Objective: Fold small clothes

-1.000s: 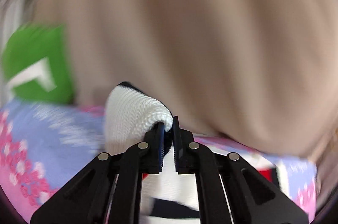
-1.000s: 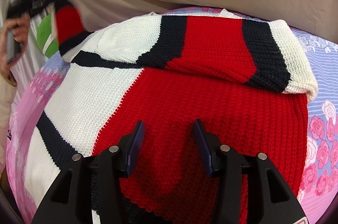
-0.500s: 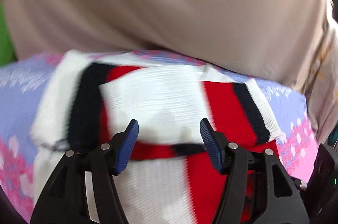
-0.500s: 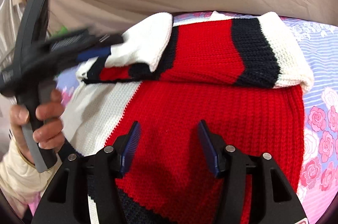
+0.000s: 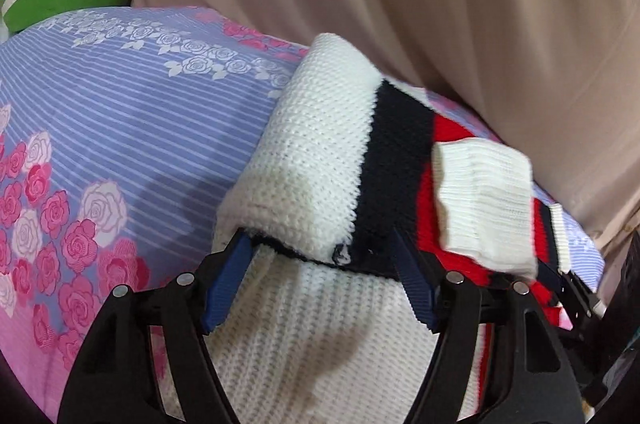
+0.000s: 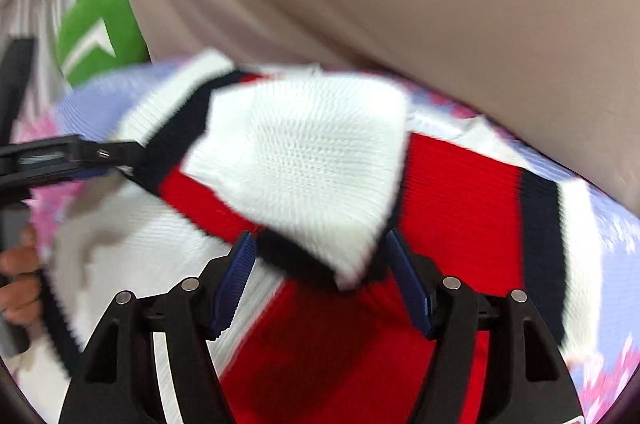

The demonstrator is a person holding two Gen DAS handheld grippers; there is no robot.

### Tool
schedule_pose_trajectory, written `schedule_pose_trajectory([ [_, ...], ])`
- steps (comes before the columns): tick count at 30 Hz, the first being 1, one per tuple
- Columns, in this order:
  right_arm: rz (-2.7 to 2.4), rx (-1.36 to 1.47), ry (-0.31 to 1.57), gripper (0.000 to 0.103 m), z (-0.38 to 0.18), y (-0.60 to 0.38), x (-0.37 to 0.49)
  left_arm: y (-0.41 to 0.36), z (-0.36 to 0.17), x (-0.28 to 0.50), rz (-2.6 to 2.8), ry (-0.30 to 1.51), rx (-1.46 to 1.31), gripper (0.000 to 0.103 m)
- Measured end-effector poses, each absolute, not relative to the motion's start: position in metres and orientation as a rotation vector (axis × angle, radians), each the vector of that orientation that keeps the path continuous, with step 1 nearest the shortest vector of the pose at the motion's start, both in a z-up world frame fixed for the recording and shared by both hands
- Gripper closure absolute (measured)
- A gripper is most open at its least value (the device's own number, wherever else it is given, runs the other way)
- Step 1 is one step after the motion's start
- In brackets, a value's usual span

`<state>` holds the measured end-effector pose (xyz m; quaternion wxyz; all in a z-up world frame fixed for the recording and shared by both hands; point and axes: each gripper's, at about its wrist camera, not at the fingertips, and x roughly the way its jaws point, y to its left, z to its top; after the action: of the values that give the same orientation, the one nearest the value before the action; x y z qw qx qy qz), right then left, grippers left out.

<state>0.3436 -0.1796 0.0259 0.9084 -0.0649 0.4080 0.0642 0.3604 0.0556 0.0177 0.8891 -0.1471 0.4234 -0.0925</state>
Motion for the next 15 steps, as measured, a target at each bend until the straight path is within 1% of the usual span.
schedule_pose_trajectory([
  [2,0.061,0.029,0.784,0.052,0.041,-0.217,0.345,0.057,0.013,0.363,-0.184,0.875,-0.301,0.039],
  [3,0.008,0.136,0.758,0.052,0.046,-0.244,0.341,0.056,0.012,0.363,-0.186,0.869,-0.3,0.039],
  [4,-0.035,0.263,0.74,0.05,0.048,-0.274,0.333,0.057,0.011,0.362,-0.19,0.865,-0.295,0.039],
  [5,-0.08,0.409,0.743,0.044,0.043,-0.309,0.322,0.055,0.01,0.362,-0.204,0.863,-0.293,0.039],
  [6,-0.118,0.494,0.765,0.042,0.034,-0.332,0.313,0.052,0.009,0.363,-0.209,0.865,-0.288,0.039],
  [7,-0.141,0.518,0.781,0.043,0.029,-0.344,0.306,0.051,0.009,0.362,-0.204,0.861,-0.28,0.039],
  [8,-0.142,0.527,0.783,0.048,0.025,-0.354,0.297,0.048,0.008,0.362,-0.199,0.858,-0.279,0.039],
  [9,-0.116,0.536,0.785,0.05,0.024,-0.358,0.29,0.047,0.008,0.362,-0.197,0.858,-0.288,0.039],
  [11,-0.071,0.53,0.794,0.048,0.026,-0.358,0.284,0.047,0.009,0.363,-0.203,0.863,-0.321,0.037],
  [14,-0.044,0.487,0.805,0.04,0.03,-0.354,0.292,0.06,0.013,0.364,-0.208,0.879,-0.397,0.036],
  [15,-0.042,0.492,0.817,0.039,0.028,-0.356,0.299,0.062,0.014,0.366,-0.209,0.886,-0.418,0.036],
])
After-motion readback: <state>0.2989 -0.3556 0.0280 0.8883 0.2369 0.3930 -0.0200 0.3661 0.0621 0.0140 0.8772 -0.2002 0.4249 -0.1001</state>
